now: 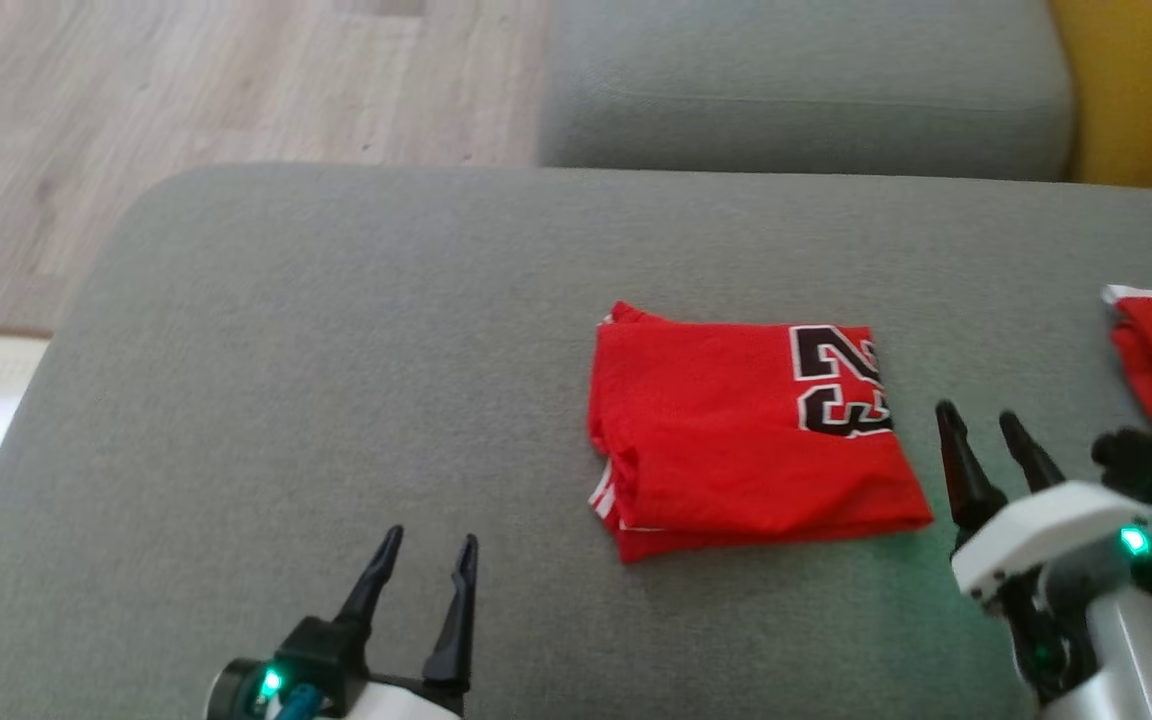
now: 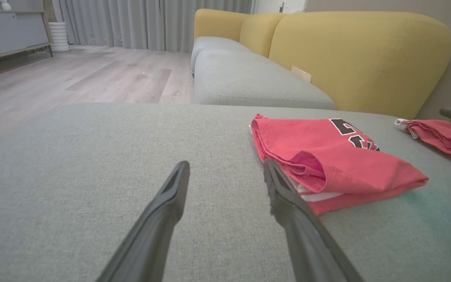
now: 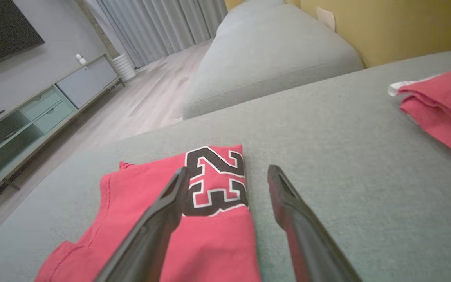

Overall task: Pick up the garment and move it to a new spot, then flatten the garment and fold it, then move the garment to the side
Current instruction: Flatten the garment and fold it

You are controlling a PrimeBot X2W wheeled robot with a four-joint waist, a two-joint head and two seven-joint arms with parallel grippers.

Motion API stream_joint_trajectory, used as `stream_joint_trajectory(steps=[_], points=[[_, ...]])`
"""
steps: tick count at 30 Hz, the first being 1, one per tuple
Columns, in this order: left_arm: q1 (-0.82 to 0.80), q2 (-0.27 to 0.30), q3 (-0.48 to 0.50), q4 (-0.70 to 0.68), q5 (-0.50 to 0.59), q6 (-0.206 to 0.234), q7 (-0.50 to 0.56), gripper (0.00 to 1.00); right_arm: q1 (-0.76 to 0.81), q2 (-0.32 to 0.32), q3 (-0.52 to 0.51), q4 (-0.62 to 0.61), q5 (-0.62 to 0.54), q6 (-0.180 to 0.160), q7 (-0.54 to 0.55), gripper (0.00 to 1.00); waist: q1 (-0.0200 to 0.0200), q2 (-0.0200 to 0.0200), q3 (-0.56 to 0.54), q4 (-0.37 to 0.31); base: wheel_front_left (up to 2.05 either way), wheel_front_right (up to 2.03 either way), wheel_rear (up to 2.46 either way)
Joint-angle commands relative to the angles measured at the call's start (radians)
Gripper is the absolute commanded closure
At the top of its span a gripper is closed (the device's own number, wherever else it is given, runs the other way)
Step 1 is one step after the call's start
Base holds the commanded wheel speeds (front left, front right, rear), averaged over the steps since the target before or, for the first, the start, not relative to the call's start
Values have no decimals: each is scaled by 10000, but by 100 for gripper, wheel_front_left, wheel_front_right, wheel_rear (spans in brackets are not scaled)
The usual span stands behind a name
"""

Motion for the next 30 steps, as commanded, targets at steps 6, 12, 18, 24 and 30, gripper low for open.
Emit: stream_joint_trajectory(steps=[6, 12, 18, 24, 30], points=[[24, -24, 884, -666, 26, 65, -124, 0, 646, -260, 575, -665, 537, -9, -862, 0, 0, 0, -391, -825, 0, 0, 0], [443, -48, 1244, -801, 42, 129, -124, 0, 1210, -479, 904, -730, 681, -9, -1462, 0, 0, 0, -647, -1442, 0, 0, 0], [736, -75, 1502, -886, 3, 167, -124, 0, 1643, -732, 1355, -840, 519, -9, -2157, 0, 0, 0, -861, -1655, 0, 0, 0], [967, -99, 1763, -1062, 55, 171, -124, 0, 1988, -873, 1875, -858, 221, -9, -3147, 0, 0, 0, -1057, -1607, 0, 0, 0], [1387, -120, 2107, -1413, 75, 222, -124, 0, 2264, -729, 1794, -649, -687, -9, -3671, 0, 0, 0, -1248, -1471, 0, 0, 0]])
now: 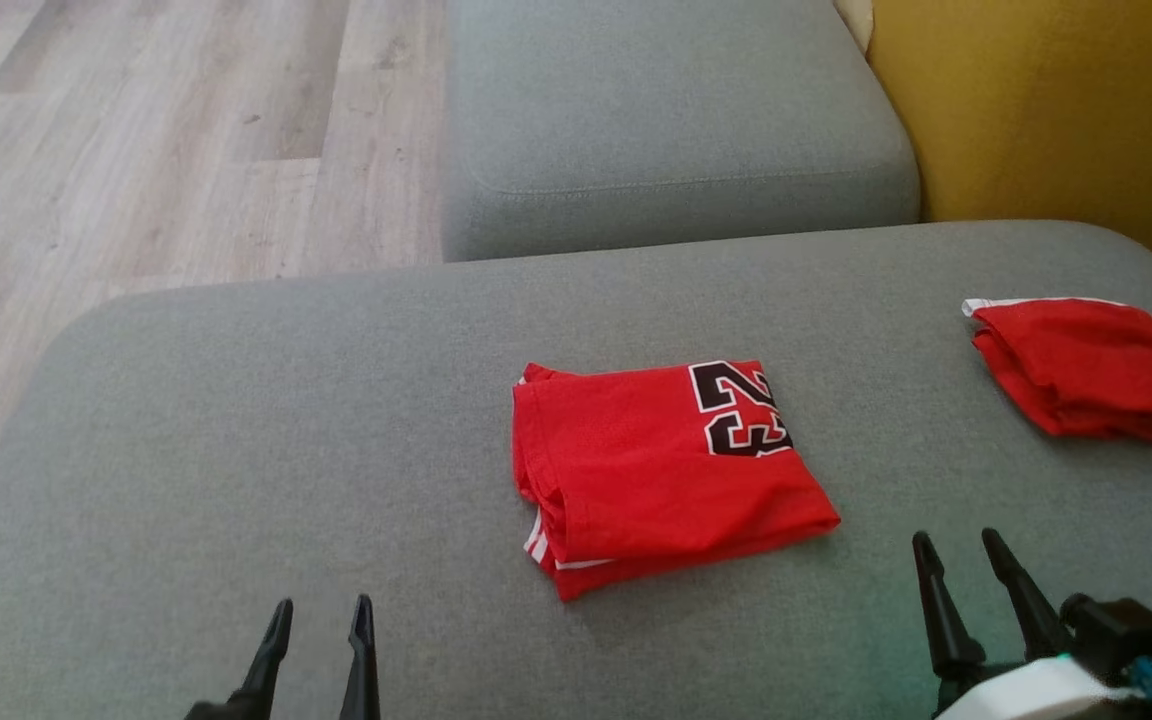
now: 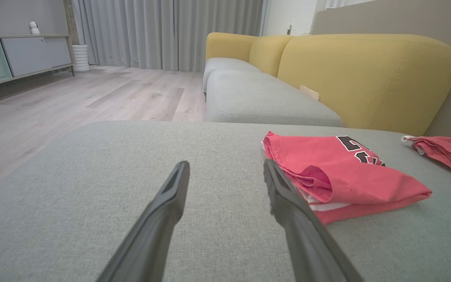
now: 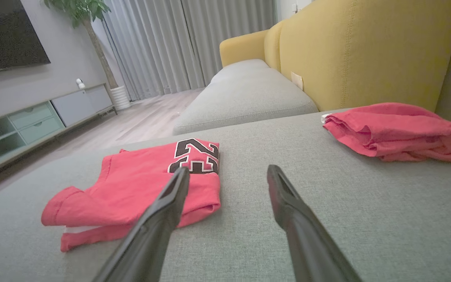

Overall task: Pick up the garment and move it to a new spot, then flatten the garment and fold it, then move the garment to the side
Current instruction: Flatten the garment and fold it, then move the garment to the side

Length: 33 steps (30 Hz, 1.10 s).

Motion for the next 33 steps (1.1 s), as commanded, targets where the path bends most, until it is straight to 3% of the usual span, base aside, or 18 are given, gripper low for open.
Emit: stream_joint_trajectory(steps=[1, 10, 33], points=[[-346, -108, 362, -401, 116, 39, -122, 0, -249, -109, 114, -243, -243, -9, -163, 0, 0, 0, -26, 32, 0, 0, 0], [-42, -117, 440, -531, 491, 39, -122, 0, 103, 264, -315, -396, -1309, -9, -235, 0, 0, 0, -152, 123, 0, 0, 0], [-74, -121, 544, -232, 466, -19, -122, 0, 324, 408, -337, -595, -1462, -9, -238, 0, 0, 0, -96, 150, 0, 0, 0]])
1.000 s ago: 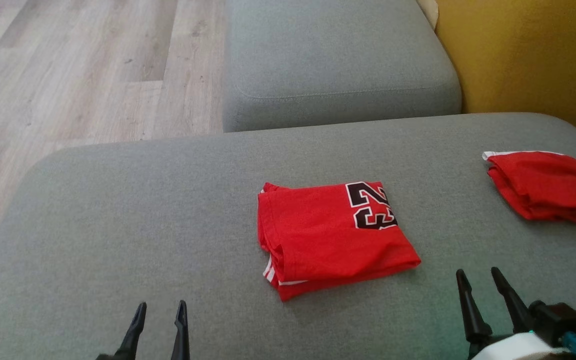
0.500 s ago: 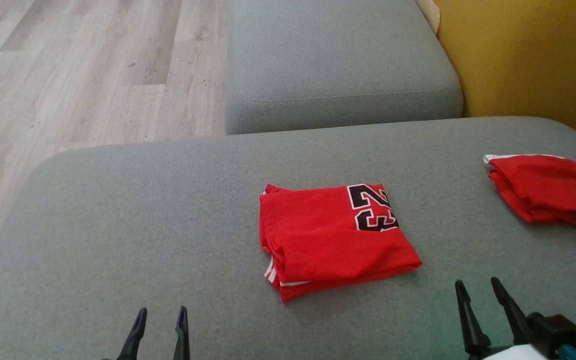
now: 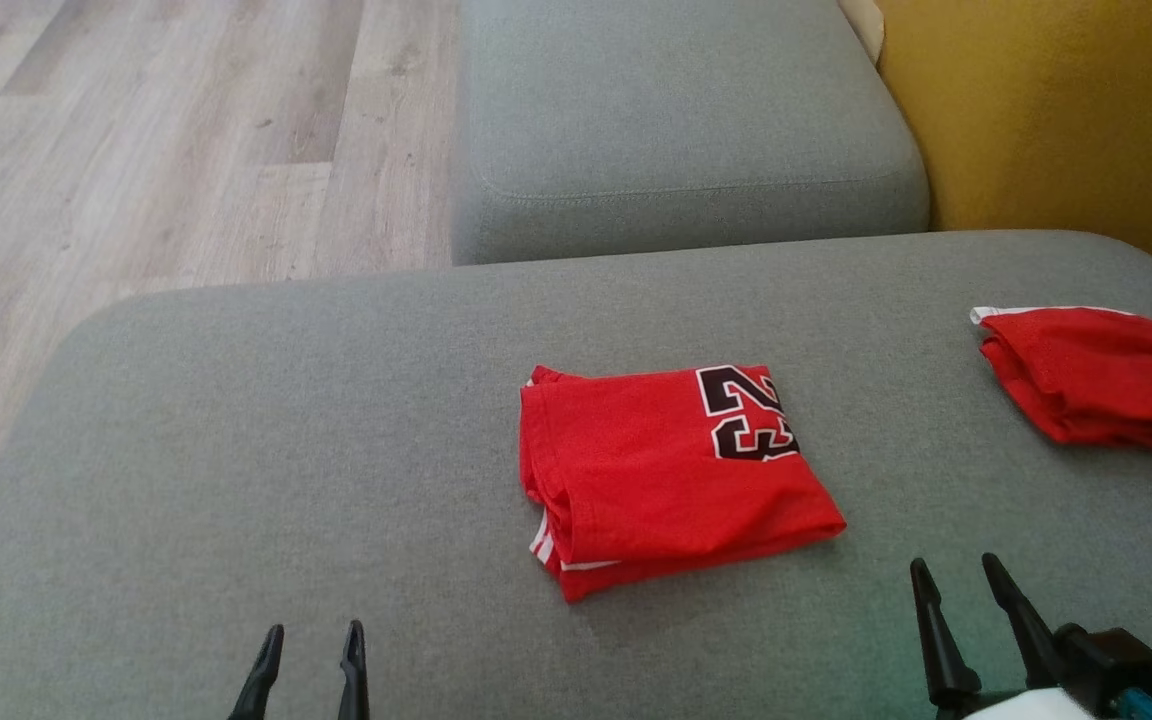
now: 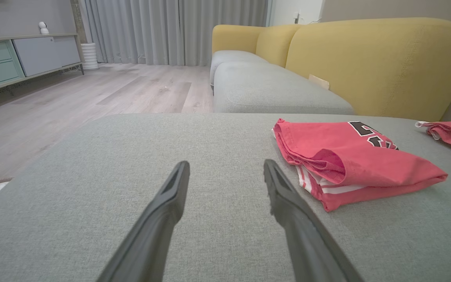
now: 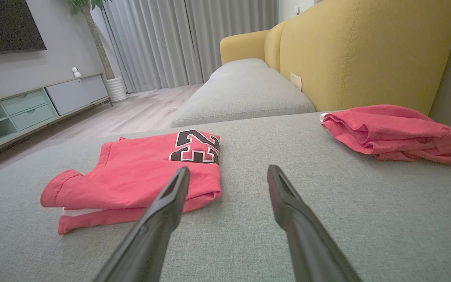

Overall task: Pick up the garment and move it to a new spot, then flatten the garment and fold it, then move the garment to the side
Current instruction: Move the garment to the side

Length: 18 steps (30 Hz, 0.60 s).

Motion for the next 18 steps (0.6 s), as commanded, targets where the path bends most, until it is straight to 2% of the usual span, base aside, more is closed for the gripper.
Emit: stream_joint_trajectory(steps=[1, 18], points=[[-505, -117, 370, -304, 33, -16, -124, 0, -298, -83, 225, -347, -108, -9, -137, 0, 0, 1, 25, 1, 0, 0, 0], [-589, -118, 457, -260, 70, -69, -124, 0, -351, -18, 227, -307, -98, -9, -137, 0, 0, 1, 264, 233, 0, 0, 0]])
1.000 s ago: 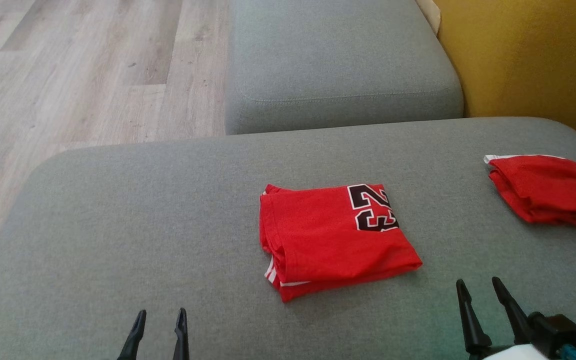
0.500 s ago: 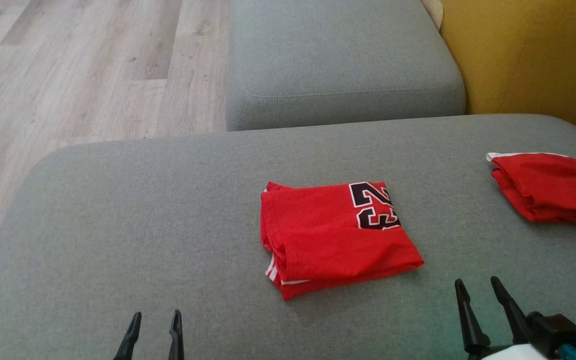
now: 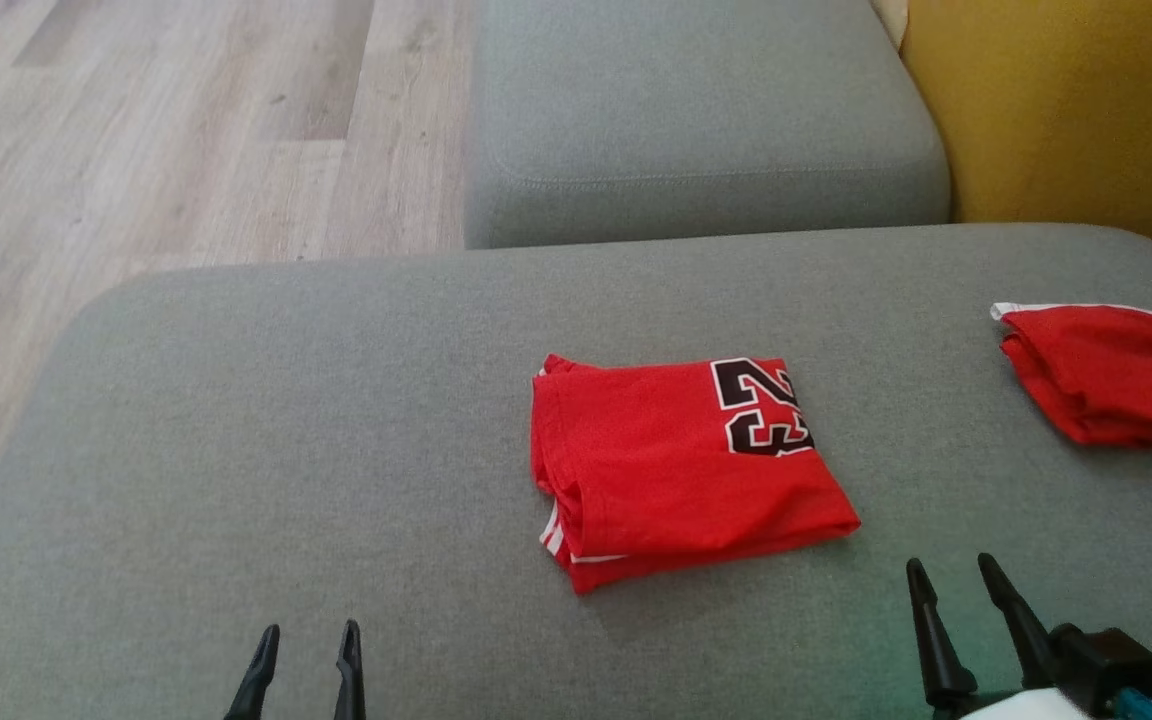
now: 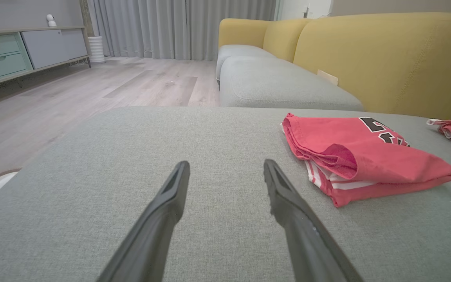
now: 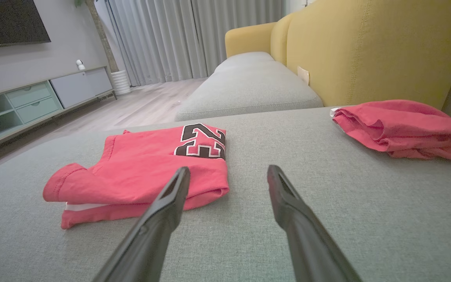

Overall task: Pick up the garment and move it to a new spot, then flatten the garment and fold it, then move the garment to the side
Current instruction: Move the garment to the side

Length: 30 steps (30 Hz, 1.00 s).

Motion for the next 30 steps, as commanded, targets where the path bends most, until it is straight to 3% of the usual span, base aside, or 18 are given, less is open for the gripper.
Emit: stream_joint_trajectory(steps=[1, 11, 22, 30], points=[[-594, -116, 353, -291, 76, -63, -124, 0, -375, -66, 231, -275, -9, -9, -137, 0, 0, 0, 90, 39, 0, 0, 0], [-1032, -116, 75, -162, 199, -185, -124, 0, -2162, -278, 670, 1063, 696, -9, -64, 0, 0, 0, 830, 373, 0, 0, 0], [-1689, -116, -641, -74, 177, -283, -124, 0, -5464, -1148, 1505, 4224, 2444, -9, 2245, 0, 0, 0, 1681, 1151, 0, 0, 0], [-2105, -116, -1002, -114, -27, -247, -124, 0, -6631, -1684, 1892, 5332, 3429, -9, 3130, 0, 0, 0, 2295, 1595, 0, 0, 0]])
